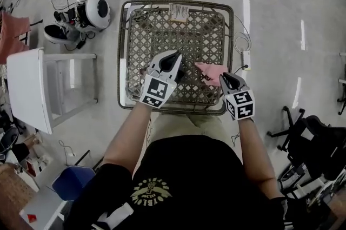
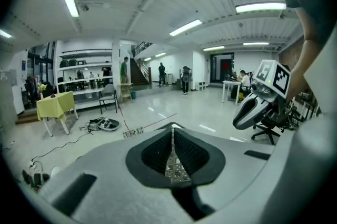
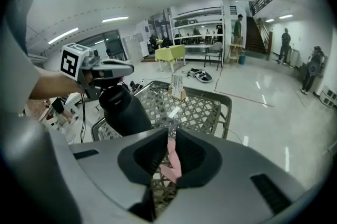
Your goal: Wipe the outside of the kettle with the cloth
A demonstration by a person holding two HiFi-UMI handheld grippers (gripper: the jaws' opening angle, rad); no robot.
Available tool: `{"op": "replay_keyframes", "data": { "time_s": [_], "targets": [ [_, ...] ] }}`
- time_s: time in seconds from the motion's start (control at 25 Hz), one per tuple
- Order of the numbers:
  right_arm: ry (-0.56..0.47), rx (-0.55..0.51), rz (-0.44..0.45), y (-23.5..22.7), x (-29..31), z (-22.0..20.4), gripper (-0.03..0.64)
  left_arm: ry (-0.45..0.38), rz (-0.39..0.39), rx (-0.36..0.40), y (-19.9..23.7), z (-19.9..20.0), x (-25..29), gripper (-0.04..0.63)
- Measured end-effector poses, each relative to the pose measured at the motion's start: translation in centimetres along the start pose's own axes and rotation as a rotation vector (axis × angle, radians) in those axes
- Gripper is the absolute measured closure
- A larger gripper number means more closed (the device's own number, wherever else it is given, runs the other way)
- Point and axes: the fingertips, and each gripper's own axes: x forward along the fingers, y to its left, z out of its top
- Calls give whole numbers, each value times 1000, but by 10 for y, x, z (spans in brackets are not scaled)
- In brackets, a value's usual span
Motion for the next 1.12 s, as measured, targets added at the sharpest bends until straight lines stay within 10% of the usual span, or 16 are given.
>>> {"op": "replay_keyframes", "data": {
  "time_s": [0.88,1.04,1.12],
  "targets": [
    [389,-45,38,-37,114,-134,405,44,-40,69,-10,-8,1,586],
    [417,-12,-18,-46,118,-148,410,34,-44,74,-9,-7,1,586],
    [414,-27,-53,-51,118,-150,540,33,-45,75,-9,-7,2,586]
  ]
}}
